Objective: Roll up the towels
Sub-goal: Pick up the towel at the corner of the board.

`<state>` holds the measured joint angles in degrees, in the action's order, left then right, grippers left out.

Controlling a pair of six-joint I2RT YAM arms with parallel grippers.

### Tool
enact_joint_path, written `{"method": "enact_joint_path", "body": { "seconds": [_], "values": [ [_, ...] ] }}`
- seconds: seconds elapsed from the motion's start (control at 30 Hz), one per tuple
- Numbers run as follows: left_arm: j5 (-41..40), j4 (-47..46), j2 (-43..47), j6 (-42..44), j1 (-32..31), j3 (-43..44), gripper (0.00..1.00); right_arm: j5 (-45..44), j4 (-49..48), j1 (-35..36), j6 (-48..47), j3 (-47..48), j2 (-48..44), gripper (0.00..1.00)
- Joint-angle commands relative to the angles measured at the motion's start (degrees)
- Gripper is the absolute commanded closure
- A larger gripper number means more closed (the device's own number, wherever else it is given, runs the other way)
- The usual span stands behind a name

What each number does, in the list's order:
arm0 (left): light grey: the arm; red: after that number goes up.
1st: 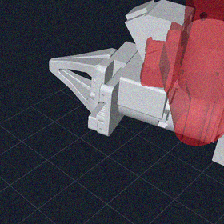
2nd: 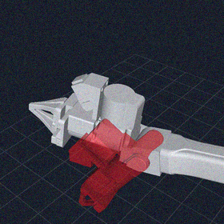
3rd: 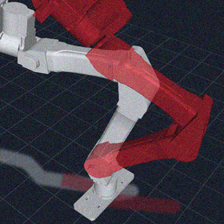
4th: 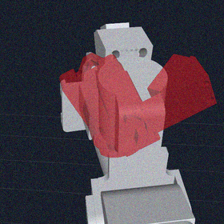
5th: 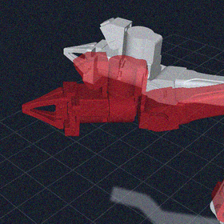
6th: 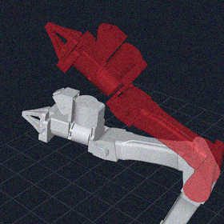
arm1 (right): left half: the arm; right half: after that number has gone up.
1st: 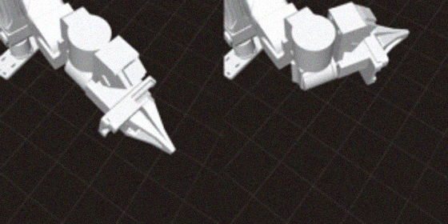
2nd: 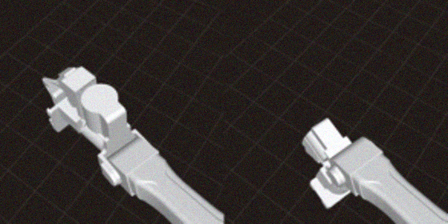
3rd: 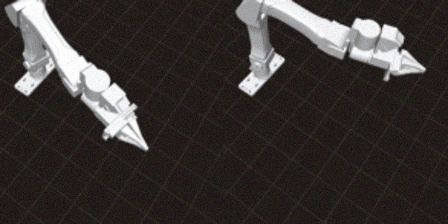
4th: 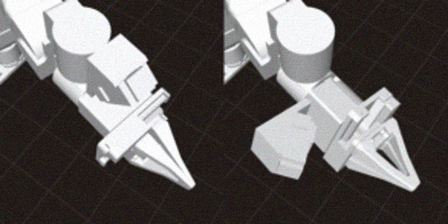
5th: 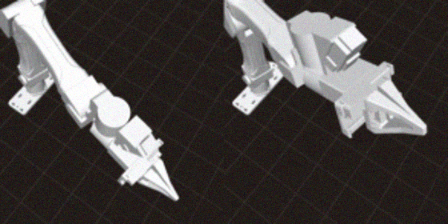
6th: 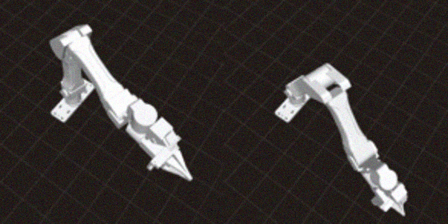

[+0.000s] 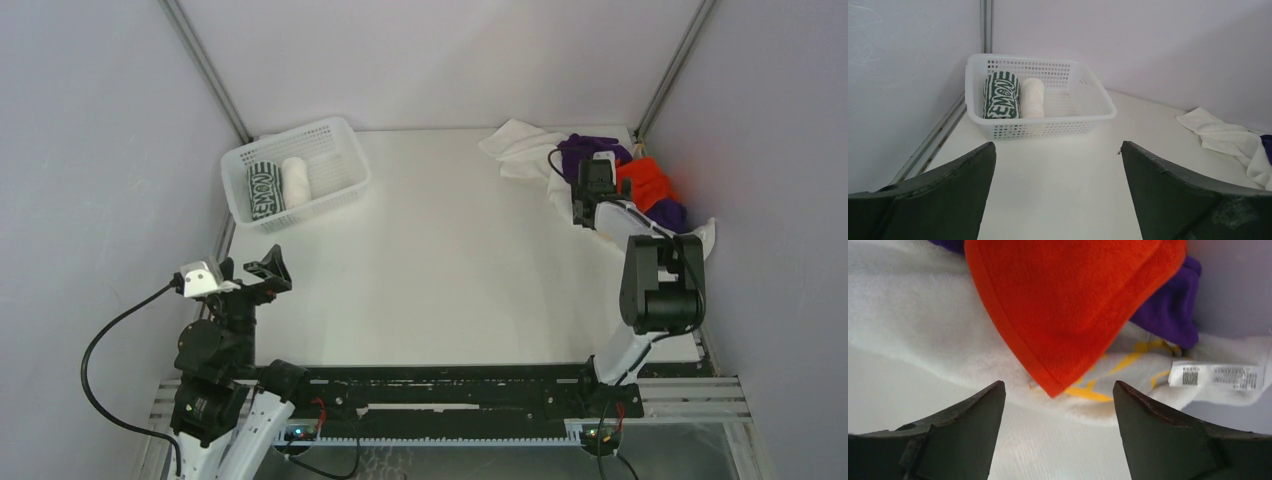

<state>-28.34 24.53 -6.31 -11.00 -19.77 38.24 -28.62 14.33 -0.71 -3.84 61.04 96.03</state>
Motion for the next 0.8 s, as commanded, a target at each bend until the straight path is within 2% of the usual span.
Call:
{"method": "enact_joint_path", "body": {
  "seconds": [0.0, 0.23, 0.43, 0.47, 0.73, 0.77],
  "values": [
    [0.03, -1.95, -1.81, 1.47, -0.26, -0.89, 0.0, -3.62, -4.89, 0.5, -6.65, 4.36, 5.23, 0.23],
    [0.59, -2.45, -3.55, 1.86, -0.26, -1.05, 0.0, -7.86, -7.82, 0.53, -10.7, 7.59, 13.42, 0.32],
    [0.65, -2.56, -4.06, 2.09, -0.2, -1.15, 0.0, -11.3, -9.74, 1.42, -14.38, 9.36, 15.68, 0.46],
    [0.65, -2.61, -4.06, 2.05, -0.21, -1.15, 0.0, -11.55, -10.09, 1.49, -14.94, 9.36, 15.31, 0.5],
    [0.84, -2.68, -3.08, 2.16, -0.27, -1.19, 0.0, -14.22, -9.88, 1.61, -16.95, 11.71, 10.76, 0.99],
    [0.83, -2.73, -2.94, 2.09, -0.21, -1.23, 0.0, -14.87, -9.5, 1.82, -16.78, 12.22, 9.72, 1.0]
  ]
}}
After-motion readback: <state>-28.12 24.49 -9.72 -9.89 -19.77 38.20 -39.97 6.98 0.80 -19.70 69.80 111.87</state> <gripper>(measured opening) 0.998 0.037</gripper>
